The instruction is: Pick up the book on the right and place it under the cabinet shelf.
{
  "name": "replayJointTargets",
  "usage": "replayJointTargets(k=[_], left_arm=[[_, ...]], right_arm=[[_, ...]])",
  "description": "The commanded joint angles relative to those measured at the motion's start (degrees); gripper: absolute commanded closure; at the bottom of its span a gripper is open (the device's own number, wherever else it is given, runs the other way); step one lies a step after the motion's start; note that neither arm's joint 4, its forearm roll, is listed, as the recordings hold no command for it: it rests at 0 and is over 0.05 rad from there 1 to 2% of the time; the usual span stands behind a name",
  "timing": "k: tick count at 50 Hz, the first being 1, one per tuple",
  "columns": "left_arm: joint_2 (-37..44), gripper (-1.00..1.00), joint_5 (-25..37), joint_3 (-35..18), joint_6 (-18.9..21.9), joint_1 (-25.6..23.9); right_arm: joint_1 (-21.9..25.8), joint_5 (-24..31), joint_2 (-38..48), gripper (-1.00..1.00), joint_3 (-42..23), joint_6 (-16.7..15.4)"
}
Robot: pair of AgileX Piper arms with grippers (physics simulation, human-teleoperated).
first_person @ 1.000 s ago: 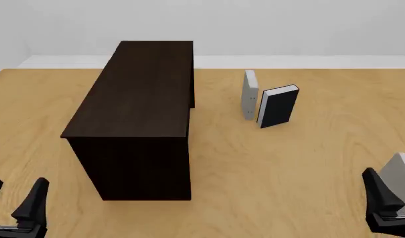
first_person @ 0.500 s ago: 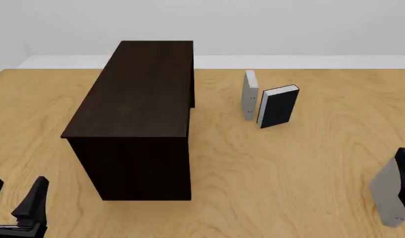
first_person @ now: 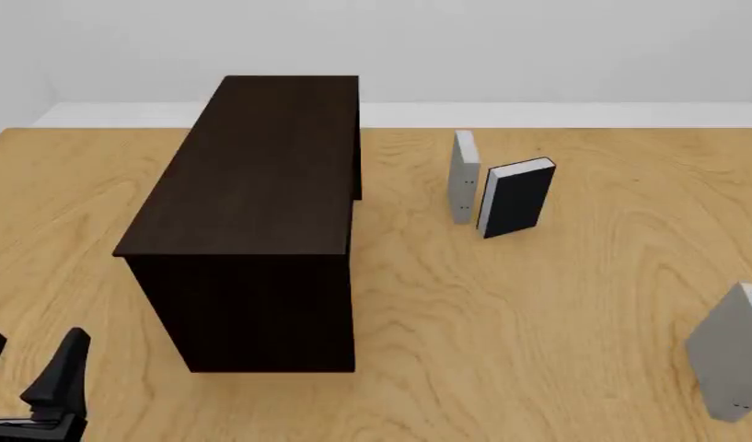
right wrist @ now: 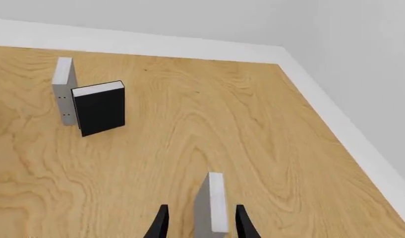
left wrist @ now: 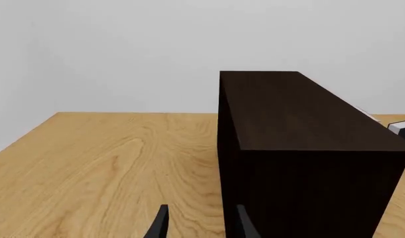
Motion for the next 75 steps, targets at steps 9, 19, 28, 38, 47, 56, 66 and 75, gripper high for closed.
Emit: replayJointTargets(k=[9, 19, 28, 38, 47, 56, 66, 75], left_arm=[[-0.7, -1.0, 0.6, 0.0, 0.1, 0.0], [-0.4, -1.0, 0.5, -0.1, 0.0, 0.0], [-0.5, -1.0, 0.5, 0.0, -0.1, 0.0], [-0.4, -1.0, 0.4, 0.0, -0.1, 0.1], [-0.2, -1.0, 0.2, 0.0, 0.0, 0.1], [-0.4, -1.0, 0.4, 0.0, 0.0, 0.1], [-0.3, -1.0, 0.3, 0.0, 0.1, 0.1], [0.1, -1.0, -0.1, 0.0, 0.2, 0.1]], right_arm=[[-3.6, -0.7, 8.0, -1.0, -0.4, -2.4], [-5.9, -1.1, 12.4, -1.0, -0.9, -4.1], [-6.6, -1.7, 14.9, -1.0, -0.1, -4.8], [-6.5, -5.3, 17.7, -1.0, 3.7, -4.5], [-7.9, -10.0, 21.5, -1.0, 6.3, -5.7], [-9.3, -14.5, 25.4, -1.0, 8.1, -6.6], [-10.8, -19.8, 30.1, -1.0, 10.3, -7.6], [-12.0, -24.5, 34.6, -1.0, 11.8, -8.3]])
